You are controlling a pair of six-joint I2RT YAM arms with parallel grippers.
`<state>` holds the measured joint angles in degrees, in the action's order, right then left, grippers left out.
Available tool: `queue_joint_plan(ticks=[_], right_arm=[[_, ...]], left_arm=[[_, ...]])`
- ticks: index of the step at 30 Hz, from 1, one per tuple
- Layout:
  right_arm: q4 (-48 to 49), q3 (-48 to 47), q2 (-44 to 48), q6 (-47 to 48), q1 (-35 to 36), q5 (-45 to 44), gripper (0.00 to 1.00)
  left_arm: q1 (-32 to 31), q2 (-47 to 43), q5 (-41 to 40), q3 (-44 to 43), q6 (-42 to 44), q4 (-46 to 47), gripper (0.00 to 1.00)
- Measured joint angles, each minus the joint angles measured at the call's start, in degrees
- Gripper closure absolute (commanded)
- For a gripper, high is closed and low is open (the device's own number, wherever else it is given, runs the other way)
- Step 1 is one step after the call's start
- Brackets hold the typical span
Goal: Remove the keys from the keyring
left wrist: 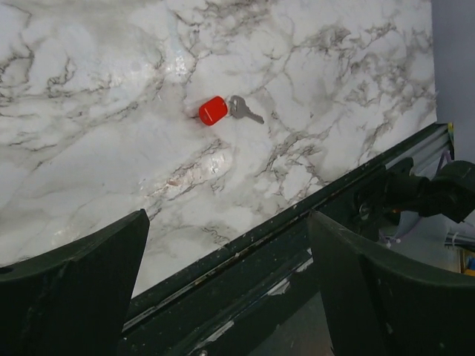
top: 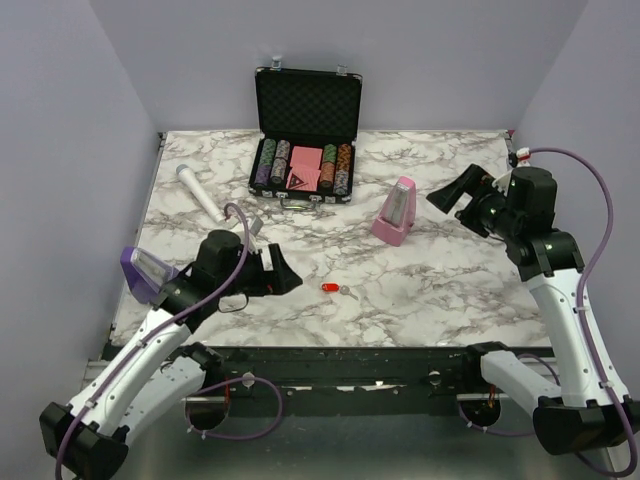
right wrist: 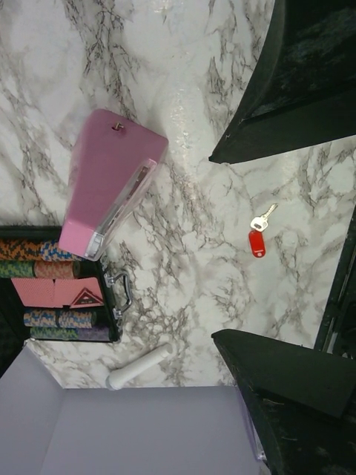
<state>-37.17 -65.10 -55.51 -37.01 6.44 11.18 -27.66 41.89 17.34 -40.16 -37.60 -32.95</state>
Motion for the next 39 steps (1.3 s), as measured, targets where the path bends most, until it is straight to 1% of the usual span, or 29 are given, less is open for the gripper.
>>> queue_joint_plan(ticks=[5, 9, 15, 17, 21, 24, 27, 30, 34, 39], right_arm=[[0.15, 0.46, 0.15, 0.04, 0.15, 2.89, 0.00], [0.15, 2.10, 0.17, 0.11, 0.28, 4.79, 0.00], [0.90, 5.62, 0.90, 0.02, 0.35, 6.91, 0.00], [1.75, 7.13, 1.53, -0.11, 0.35, 7.87, 0.00], [4.83, 10.69, 2.99, -1.53, 0.35, 10.14, 0.00], [8.24, 14.25, 4.13, -3.19, 0.35, 12.57, 0.00], [11.13, 17.38, 4.35, -4.96, 0.35, 14.73, 0.00], [13.00, 19.52, 4.35, -6.08, 0.35, 15.98, 0.00], [14.49, 20.33, 4.35, -6.58, 0.35, 16.87, 0.00], [16.22, 20.61, 4.22, -6.69, 0.35, 17.66, 0.00]], left_arm=[[-6.43, 4.20, -2.58, 4.48, -3.93, 4.85, 0.07], [-9.25, 6.80, -3.39, 7.37, -7.04, 10.60, 0.08], [-11.04, 8.72, -5.18, 11.10, -11.04, 19.50, 0.08], [-11.34, 9.62, -6.08, 12.50, -12.61, 23.06, 0.11], [-11.61, 11.26, -6.95, 16.35, -15.69, 30.01, 0.12], [-11.82, 14.64, -6.91, 17.94, -17.38, 33.64, 0.12], [-11.96, 18.82, -6.84, 18.23, -18.78, 36.85, 0.15], [-12.20, 21.94, -6.78, 18.34, -19.98, 40.46, 0.21], [-12.22, 25.55, -6.21, 18.34, -20.98, 44.78, 0.28], [-12.61, 29.70, -5.88, 17.90, -21.20, 47.43, 0.35]])
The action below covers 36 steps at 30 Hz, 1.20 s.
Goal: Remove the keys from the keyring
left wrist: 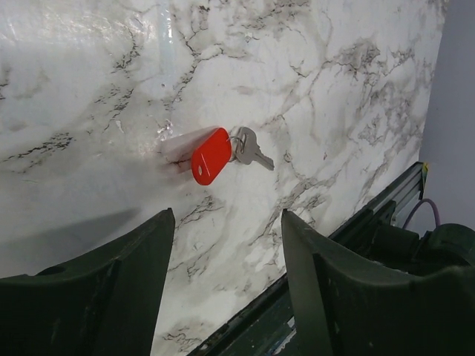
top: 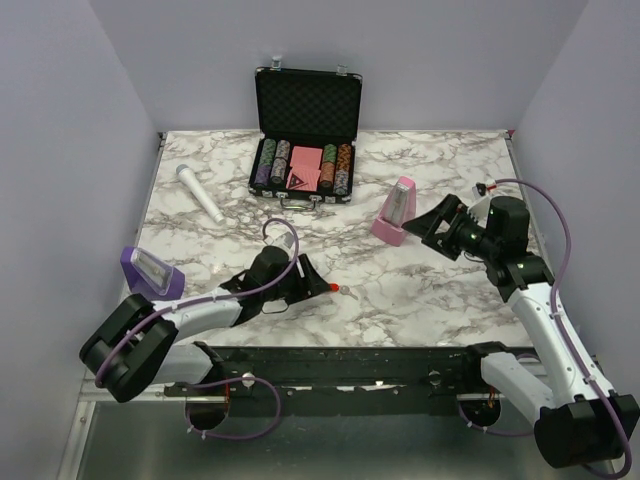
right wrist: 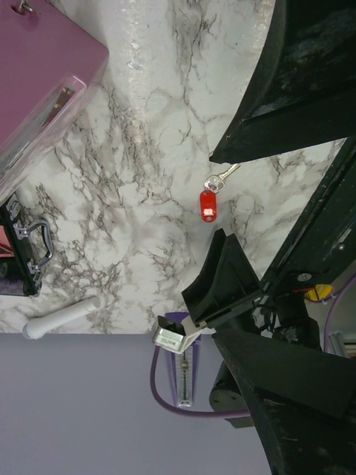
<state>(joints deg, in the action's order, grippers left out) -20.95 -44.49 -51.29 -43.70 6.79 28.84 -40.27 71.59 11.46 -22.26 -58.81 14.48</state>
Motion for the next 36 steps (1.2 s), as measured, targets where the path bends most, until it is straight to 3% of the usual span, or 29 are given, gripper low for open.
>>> queue_joint_plan(ticks=[18, 29, 36], right_arm=[[1.68, 1.40, -0.98, 0.22, 0.00, 1.27, 0.00], [1.64, 1.40, -1.33, 0.68, 0.00, 1.40, 0.00], [1.60, 1.40, -1.33, 1.29, 0.00, 1.60, 0.00]], left_arm=[[-0.35, 11.30, 1.29, -4.20, -0.55, 5.99, 0.62], [-0.35, 12.92, 1.51, -5.44, -0.11, 6.25, 0.72], [-0.35, 15.15, 1.68, -6.58, 0.83, 6.21, 0.91]])
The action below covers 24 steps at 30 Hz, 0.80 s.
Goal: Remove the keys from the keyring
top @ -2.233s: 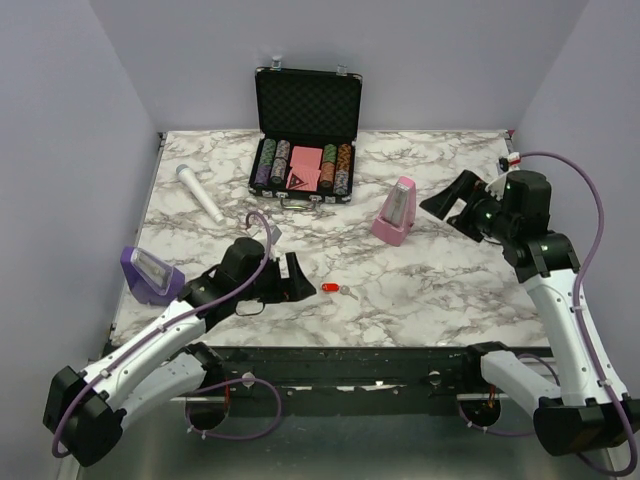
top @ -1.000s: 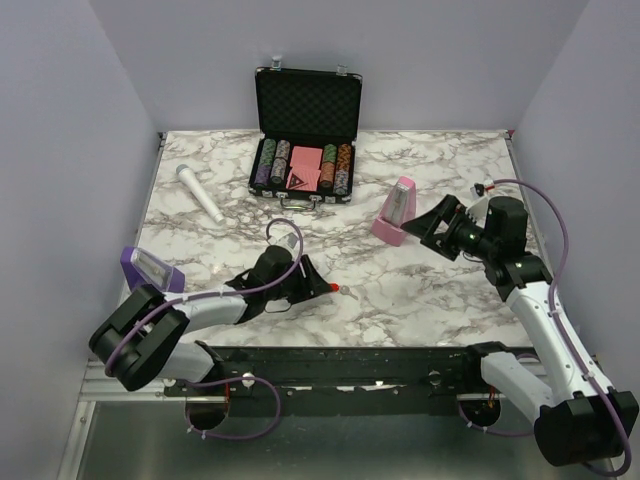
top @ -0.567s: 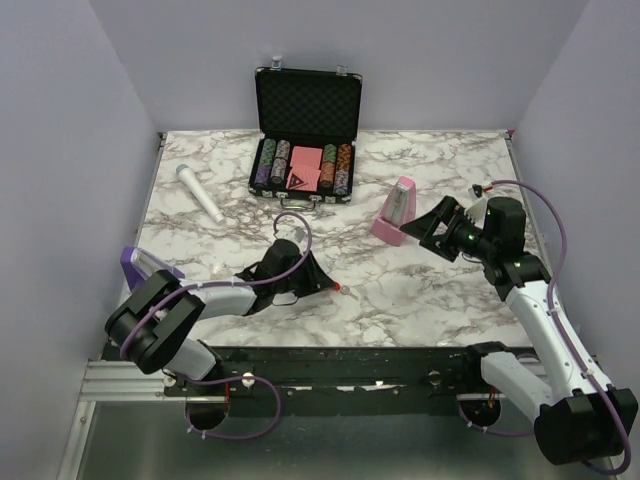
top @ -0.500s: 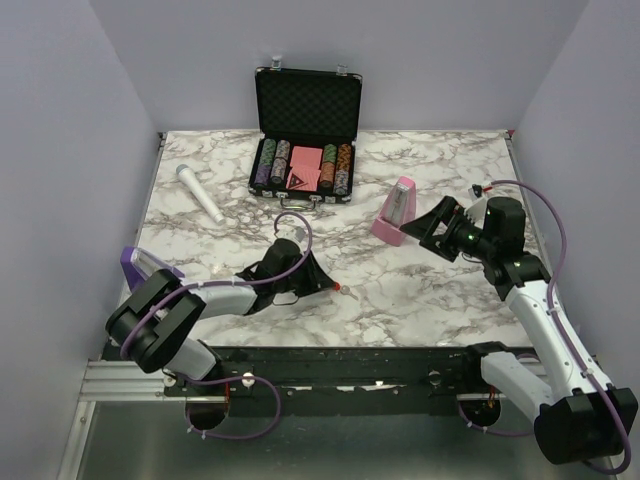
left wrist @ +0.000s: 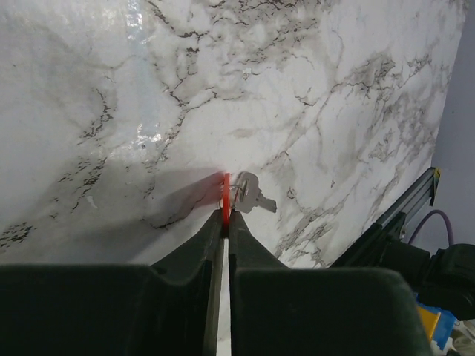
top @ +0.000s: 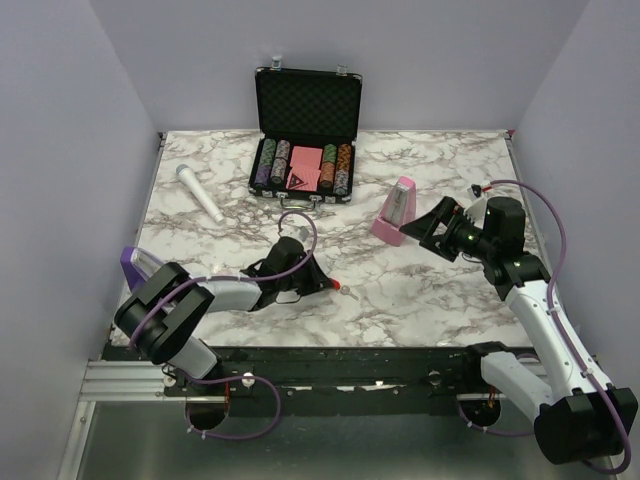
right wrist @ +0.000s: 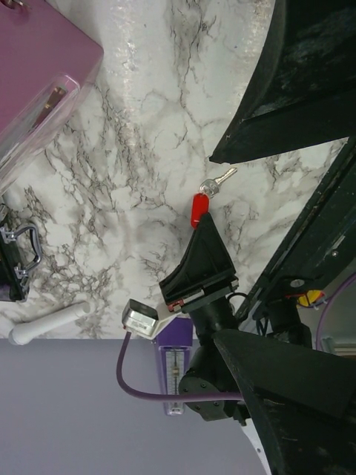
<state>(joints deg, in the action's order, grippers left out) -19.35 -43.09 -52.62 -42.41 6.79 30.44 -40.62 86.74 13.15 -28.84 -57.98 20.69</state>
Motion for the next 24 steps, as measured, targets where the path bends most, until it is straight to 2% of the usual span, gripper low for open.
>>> queue_joint_plan(ticks=[2, 3, 12, 16, 24], right_arm=[[-0.02, 0.00, 0.00, 0.09, 0.02, 0.09, 0.00], [-0.02, 0.00, 0.00, 0.24, 0.00, 0.09, 0.00], [0.00, 0.00, 0.00, 0.46, 0.02, 1.05, 0.00], [0.68, 0.15, 0.02, 0.02, 0.00, 2.99, 0.00], [8.02, 3.28, 1.07, -4.39, 0.09, 10.27, 0.00]], left_arm=[[-0.02, 0.33, 0.00, -0.37, 0.24, -0.02, 0.99], [-0.02, 0.50, 0.00, -0.61, 0.39, 0.00, 1.00], [-1.99, -0.66, -0.72, -2.27, 2.62, -3.48, 1.00], [-4.07, -4.42, -2.60, -3.74, 4.26, -8.22, 1.00], [-8.31, -13.33, -8.24, -10.03, 7.63, -19.04, 1.00]])
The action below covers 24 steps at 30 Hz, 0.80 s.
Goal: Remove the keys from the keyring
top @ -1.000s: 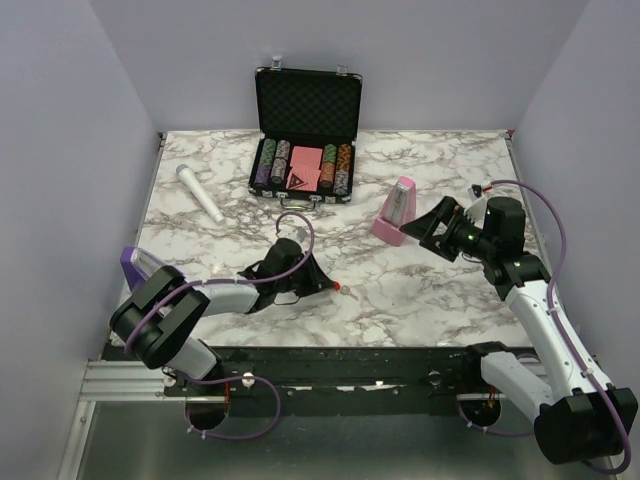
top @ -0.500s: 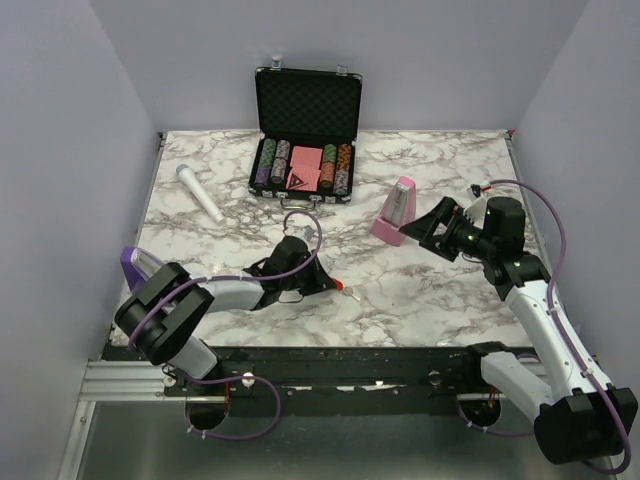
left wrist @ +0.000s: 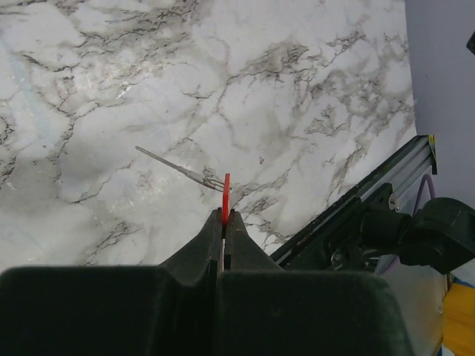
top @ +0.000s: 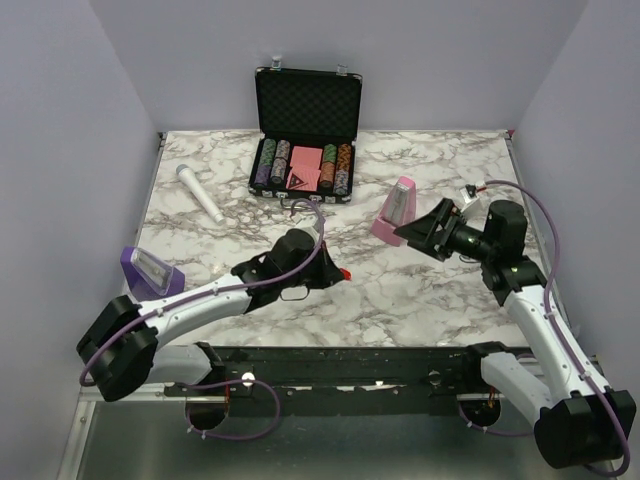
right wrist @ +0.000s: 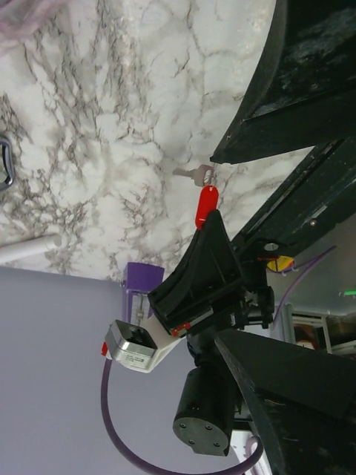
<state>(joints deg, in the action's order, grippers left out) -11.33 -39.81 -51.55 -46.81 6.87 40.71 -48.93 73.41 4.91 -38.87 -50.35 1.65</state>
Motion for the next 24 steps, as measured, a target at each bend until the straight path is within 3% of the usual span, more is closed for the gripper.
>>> queue_joint_plan(ticks=[13, 24], right_arm=[[18.93, 1.79, 3.19, -8.66, 4.90, 5.75, 0.01], [21.70, -13.57, -14.67, -1.73, 29.66, -2.54, 0.04]], left_arm=[[-2.10, -15.28, -7.30, -9.22, 0.59, -17.70, 1.00], [-2.19, -21.73, -14.53, -22.82, -4.55, -34.29, 1.00]])
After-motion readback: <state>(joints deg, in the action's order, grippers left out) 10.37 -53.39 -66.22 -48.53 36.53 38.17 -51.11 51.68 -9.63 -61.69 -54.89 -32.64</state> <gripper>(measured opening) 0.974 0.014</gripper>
